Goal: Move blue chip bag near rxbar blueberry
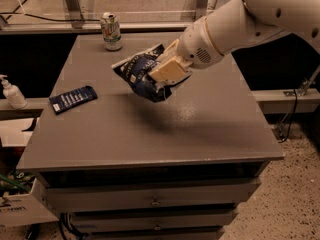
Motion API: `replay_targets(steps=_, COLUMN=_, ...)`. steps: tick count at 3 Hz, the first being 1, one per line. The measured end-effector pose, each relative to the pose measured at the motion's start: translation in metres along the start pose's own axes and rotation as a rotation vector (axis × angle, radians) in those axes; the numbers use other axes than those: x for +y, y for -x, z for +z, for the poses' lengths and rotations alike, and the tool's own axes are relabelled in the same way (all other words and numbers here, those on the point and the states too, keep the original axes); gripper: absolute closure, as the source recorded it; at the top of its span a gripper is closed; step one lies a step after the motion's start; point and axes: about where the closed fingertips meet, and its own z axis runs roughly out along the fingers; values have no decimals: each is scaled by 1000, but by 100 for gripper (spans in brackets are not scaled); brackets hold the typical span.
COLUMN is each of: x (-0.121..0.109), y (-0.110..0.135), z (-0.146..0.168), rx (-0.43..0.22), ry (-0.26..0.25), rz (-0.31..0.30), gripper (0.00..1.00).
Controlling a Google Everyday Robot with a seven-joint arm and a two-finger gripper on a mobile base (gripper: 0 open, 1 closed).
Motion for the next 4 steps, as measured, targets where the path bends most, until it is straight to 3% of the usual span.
replay_targets(steps=2, x=24, y=45, z=62, rx=-52, ry=57, rz=-38, gripper=100)
replay_targets(steps=3, x=24, y=45, z=62, rx=-52, ry=57, rz=-38, gripper=100)
replay_targets(steps=4, x=17, y=39, z=60, rx=-69, ry=7, rz=-18, gripper=100)
